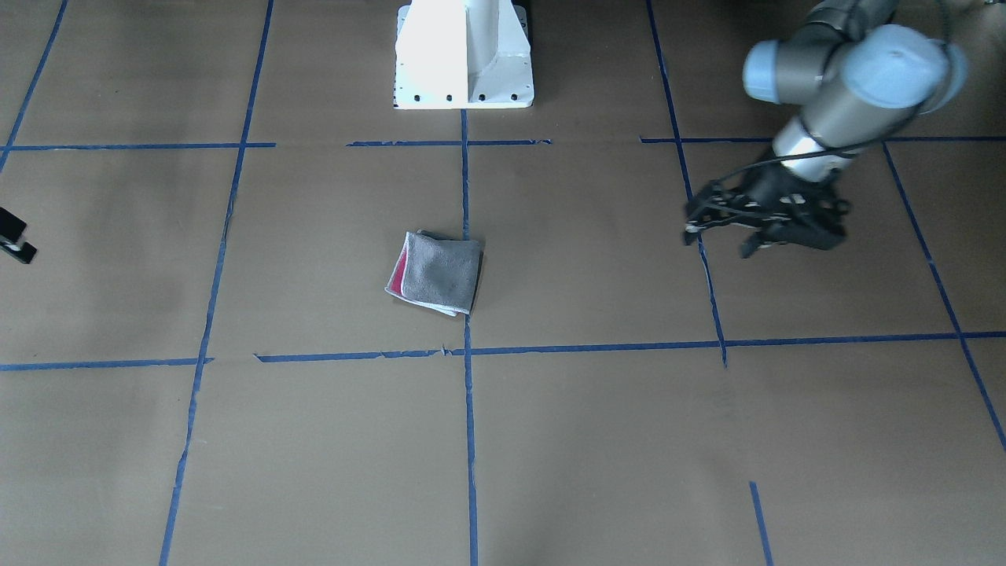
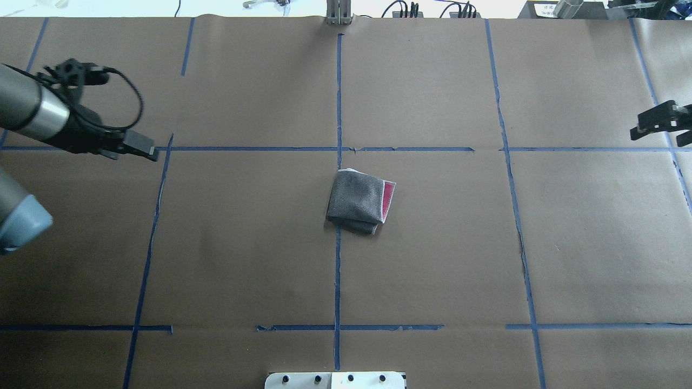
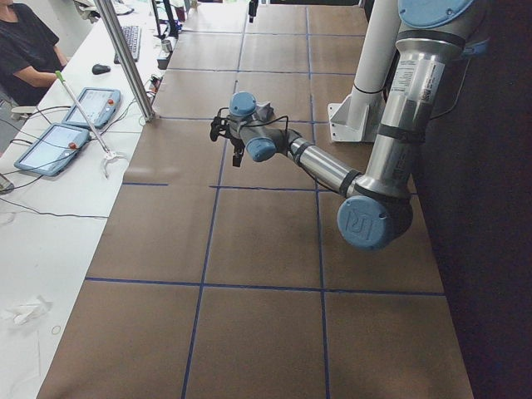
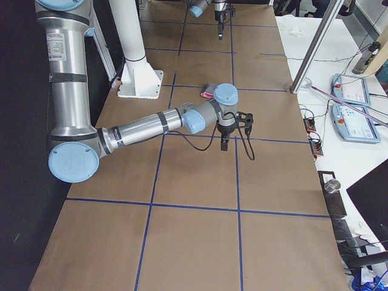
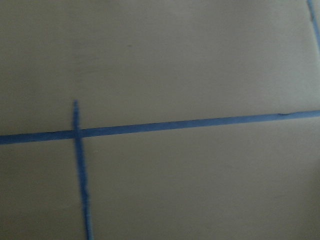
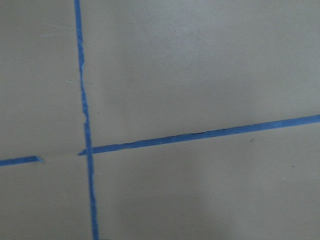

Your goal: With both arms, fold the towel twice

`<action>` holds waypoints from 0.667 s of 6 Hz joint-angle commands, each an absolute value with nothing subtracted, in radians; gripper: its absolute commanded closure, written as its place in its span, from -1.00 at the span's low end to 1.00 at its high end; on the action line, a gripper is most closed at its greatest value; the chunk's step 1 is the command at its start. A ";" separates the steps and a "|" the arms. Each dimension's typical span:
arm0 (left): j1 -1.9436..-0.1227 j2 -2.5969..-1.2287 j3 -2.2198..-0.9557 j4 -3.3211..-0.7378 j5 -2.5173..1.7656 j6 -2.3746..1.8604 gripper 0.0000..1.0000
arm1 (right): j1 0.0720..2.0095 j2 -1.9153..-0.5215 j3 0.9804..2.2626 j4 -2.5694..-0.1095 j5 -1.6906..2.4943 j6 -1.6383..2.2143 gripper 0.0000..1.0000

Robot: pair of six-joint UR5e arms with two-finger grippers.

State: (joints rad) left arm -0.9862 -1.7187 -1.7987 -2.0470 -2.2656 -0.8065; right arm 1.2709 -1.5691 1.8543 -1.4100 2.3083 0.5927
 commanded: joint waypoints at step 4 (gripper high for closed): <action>-1.500 -1.486 -1.726 -1.628 -2.355 0.279 -1.00 | 1.518 -1.630 1.758 -1.741 2.319 -0.147 -1.00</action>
State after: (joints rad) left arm -1.4174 -1.4863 -1.7461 -1.7915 -2.3542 0.0846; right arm 1.4739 -1.6105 1.7993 -1.7304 2.3131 -0.0668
